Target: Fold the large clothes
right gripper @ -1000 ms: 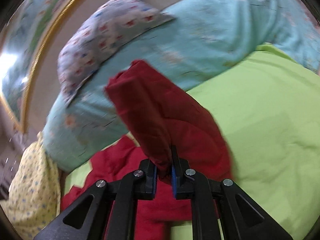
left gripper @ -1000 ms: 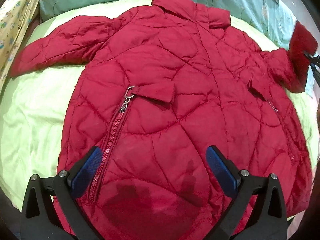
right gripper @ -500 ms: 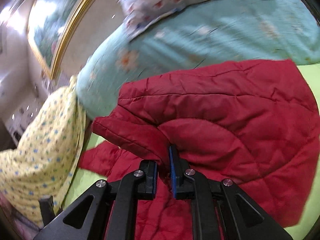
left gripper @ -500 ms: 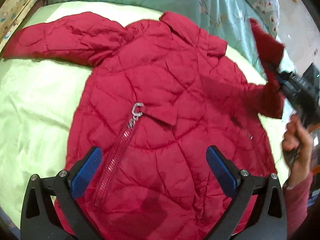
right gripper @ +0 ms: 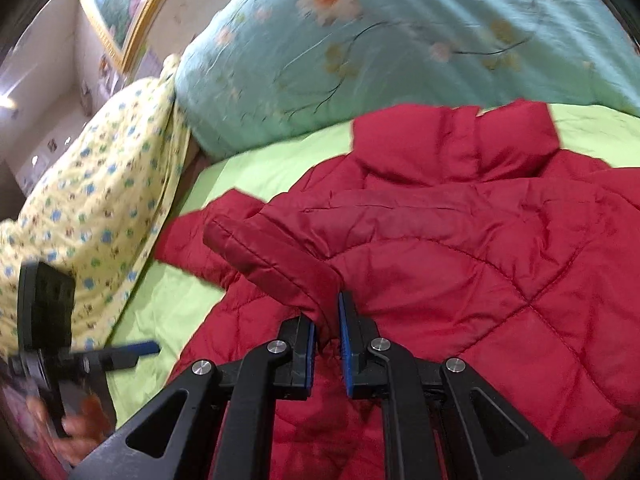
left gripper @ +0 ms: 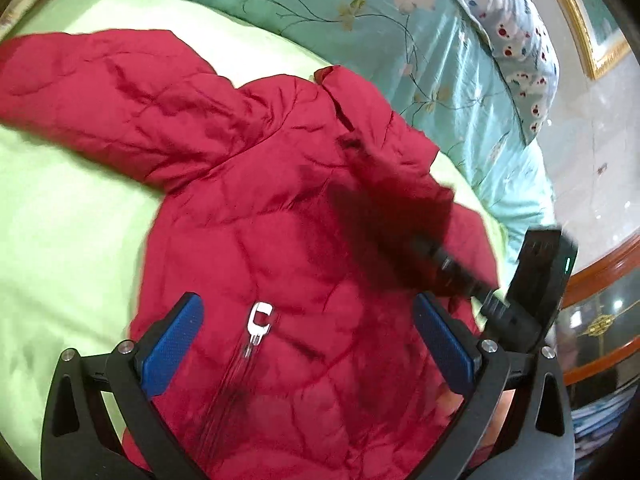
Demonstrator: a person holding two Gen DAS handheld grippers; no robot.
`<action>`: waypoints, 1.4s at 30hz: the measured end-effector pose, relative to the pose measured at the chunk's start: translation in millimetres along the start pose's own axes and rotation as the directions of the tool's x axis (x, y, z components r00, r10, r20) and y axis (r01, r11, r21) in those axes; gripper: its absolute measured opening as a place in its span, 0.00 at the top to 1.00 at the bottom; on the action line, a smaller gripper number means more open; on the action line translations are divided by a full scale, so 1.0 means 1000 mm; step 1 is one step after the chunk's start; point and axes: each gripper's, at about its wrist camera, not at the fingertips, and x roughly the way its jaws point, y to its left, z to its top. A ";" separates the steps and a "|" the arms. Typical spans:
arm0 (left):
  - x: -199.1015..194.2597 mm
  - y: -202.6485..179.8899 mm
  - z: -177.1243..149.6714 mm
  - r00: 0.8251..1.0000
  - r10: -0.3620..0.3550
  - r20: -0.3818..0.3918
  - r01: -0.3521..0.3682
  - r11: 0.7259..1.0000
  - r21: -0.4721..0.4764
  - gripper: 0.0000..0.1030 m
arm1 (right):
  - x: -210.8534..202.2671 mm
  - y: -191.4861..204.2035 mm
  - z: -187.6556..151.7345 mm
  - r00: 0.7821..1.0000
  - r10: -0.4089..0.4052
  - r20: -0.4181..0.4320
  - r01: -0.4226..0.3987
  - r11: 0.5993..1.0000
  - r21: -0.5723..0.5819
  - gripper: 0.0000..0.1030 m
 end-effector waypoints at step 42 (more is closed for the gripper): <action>0.056 -0.024 0.059 0.923 0.339 0.179 -0.376 0.893 0.246 0.63 | -0.022 -0.113 -0.015 0.956 -0.289 -0.058 0.294 0.945 0.145 0.70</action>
